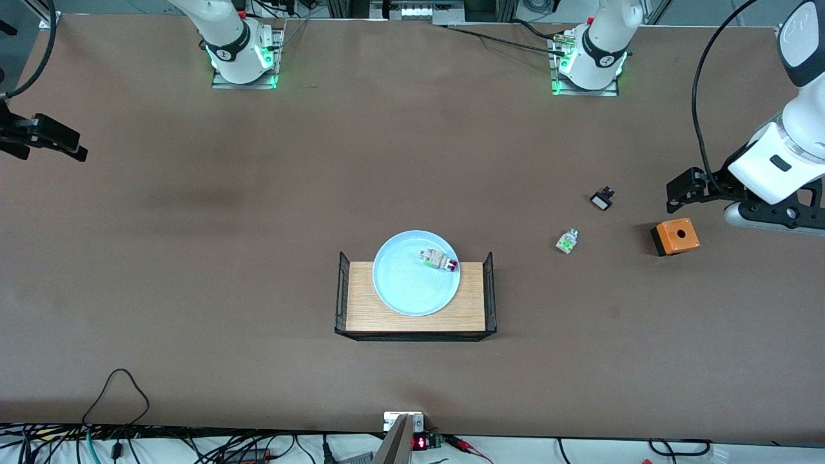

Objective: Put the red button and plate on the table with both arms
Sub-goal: 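Raise the left gripper from its rest pose toward the tray, then move the open left gripper over the red button on the plate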

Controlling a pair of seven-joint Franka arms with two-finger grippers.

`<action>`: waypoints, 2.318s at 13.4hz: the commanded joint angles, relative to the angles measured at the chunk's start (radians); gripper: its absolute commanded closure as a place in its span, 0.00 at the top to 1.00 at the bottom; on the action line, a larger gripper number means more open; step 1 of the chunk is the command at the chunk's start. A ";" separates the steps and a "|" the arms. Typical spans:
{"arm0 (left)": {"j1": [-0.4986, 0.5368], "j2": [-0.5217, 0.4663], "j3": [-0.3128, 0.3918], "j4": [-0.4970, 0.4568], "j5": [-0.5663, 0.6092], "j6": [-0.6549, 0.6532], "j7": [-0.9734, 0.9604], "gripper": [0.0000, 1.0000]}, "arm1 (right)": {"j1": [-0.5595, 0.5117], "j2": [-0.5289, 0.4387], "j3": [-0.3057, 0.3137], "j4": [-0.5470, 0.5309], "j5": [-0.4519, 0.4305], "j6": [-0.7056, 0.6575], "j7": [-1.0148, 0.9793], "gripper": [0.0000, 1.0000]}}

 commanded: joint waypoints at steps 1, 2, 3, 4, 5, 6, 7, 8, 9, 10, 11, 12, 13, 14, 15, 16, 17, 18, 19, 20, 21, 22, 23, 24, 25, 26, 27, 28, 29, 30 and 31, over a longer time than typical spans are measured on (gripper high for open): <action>0.015 -0.019 -0.008 -0.017 -0.017 -0.014 0.002 1.00 | -0.002 0.008 0.003 0.021 0.016 -0.001 0.009 1.00; 0.013 -0.016 -0.007 -0.011 -0.016 -0.014 0.002 1.00 | -0.002 0.008 0.003 0.021 0.016 -0.001 0.010 1.00; 0.013 -0.016 -0.007 -0.009 -0.016 -0.017 0.002 1.00 | -0.001 0.008 0.003 0.021 0.016 -0.001 0.010 1.00; 0.015 -0.014 -0.005 -0.009 -0.016 -0.017 0.005 1.00 | -0.001 0.008 0.003 0.021 0.016 -0.001 0.010 1.00; 0.016 -0.008 -0.002 -0.008 -0.017 -0.017 0.007 1.00 | -0.002 0.008 0.003 0.021 0.016 0.000 0.010 1.00; 0.025 -0.007 -0.001 -0.009 -0.019 -0.017 0.004 1.00 | -0.004 0.008 0.003 0.021 0.016 0.000 0.010 1.00; 0.023 -0.008 -0.008 -0.008 -0.021 -0.021 -0.005 1.00 | -0.004 0.008 0.001 0.021 0.016 0.000 0.010 1.00; 0.016 -0.005 -0.008 -0.008 -0.018 -0.018 -0.010 1.00 | -0.002 0.007 0.003 0.021 0.016 0.000 0.010 1.00; 0.012 -0.004 -0.011 -0.008 -0.014 -0.018 -0.036 1.00 | -0.001 0.008 0.003 0.021 0.016 0.000 0.010 1.00; -0.013 0.001 -0.025 -0.006 -0.002 -0.020 -0.065 1.00 | -0.002 0.008 0.003 0.021 0.016 0.000 0.010 1.00; -0.019 0.000 -0.030 -0.005 -0.008 -0.023 -0.076 1.00 | -0.002 0.008 0.003 0.021 0.016 0.000 0.010 1.00; -0.020 0.000 -0.033 -0.002 -0.040 -0.038 -0.079 1.00 | -0.001 0.007 0.003 0.021 0.016 0.000 0.010 1.00; -0.022 0.000 -0.033 0.000 -0.094 -0.067 -0.079 1.00 | 0.001 0.007 0.003 0.021 0.016 0.000 0.010 1.00; -0.025 0.003 -0.045 0.000 -0.178 -0.069 -0.099 1.00 | 0.002 0.007 0.003 0.021 0.016 0.000 0.012 1.00; -0.033 0.010 -0.073 0.000 -0.198 -0.066 -0.137 1.00 | 0.007 0.007 0.003 0.023 0.016 0.000 0.010 1.00; -0.066 0.029 -0.108 0.001 -0.188 -0.063 -0.186 1.00 | 0.010 0.007 0.003 0.023 0.016 0.003 0.012 1.00; -0.109 0.048 -0.123 0.003 -0.168 -0.044 -0.246 1.00 | 0.010 0.007 0.003 0.021 0.014 0.005 0.012 1.00; -0.167 0.076 -0.125 0.014 -0.151 -0.009 -0.334 1.00 | 0.009 0.007 0.001 0.023 0.016 0.005 0.012 1.00; -0.227 0.116 -0.123 0.032 -0.146 0.032 -0.442 1.00 | 0.009 0.007 0.001 0.021 0.016 0.005 0.012 1.00; -0.272 0.163 -0.123 0.058 -0.134 0.057 -0.538 1.00 | 0.009 0.007 0.001 0.021 0.014 0.005 0.012 1.00; -0.315 0.208 -0.122 0.090 -0.130 0.069 -0.638 1.00 | 0.007 0.007 0.001 0.021 0.016 0.006 0.010 1.00; -0.342 0.255 -0.119 0.127 -0.129 0.083 -0.726 1.00 | 0.007 0.007 0.001 0.021 0.016 0.005 0.012 1.00; -0.358 0.295 -0.119 0.164 -0.129 0.097 -0.807 1.00 | 0.009 0.007 0.001 0.023 0.016 0.005 0.012 1.00; -0.370 0.332 -0.116 0.193 -0.129 0.100 -0.865 1.00 | 0.010 0.007 0.001 0.023 0.016 0.006 0.012 1.00; -0.384 0.366 -0.113 0.230 -0.117 0.100 -0.905 1.00 | 0.010 0.007 0.001 0.021 0.016 0.006 0.012 1.00; -0.395 0.392 -0.113 0.251 -0.087 0.100 -0.951 1.00 | 0.010 0.007 0.003 0.023 0.016 0.006 0.012 1.00; -0.416 0.420 -0.111 0.276 -0.049 0.100 -1.002 1.00 | 0.010 0.007 0.001 0.023 0.016 0.006 0.012 1.00; -0.436 0.452 -0.111 0.309 -0.015 0.100 -1.036 1.00 | 0.010 0.007 0.001 0.023 0.016 0.006 0.012 1.00; -0.450 0.485 -0.110 0.349 -0.007 0.101 -1.079 1.00 | 0.010 0.007 0.001 0.023 0.016 0.006 0.012 1.00; -0.455 0.519 -0.110 0.392 -0.007 0.108 -1.128 1.00 | 0.010 0.007 0.001 0.023 0.016 0.008 0.010 1.00; -0.459 0.550 -0.113 0.429 -0.007 0.130 -1.178 1.00 | 0.010 0.007 0.001 0.023 0.016 0.008 0.010 1.00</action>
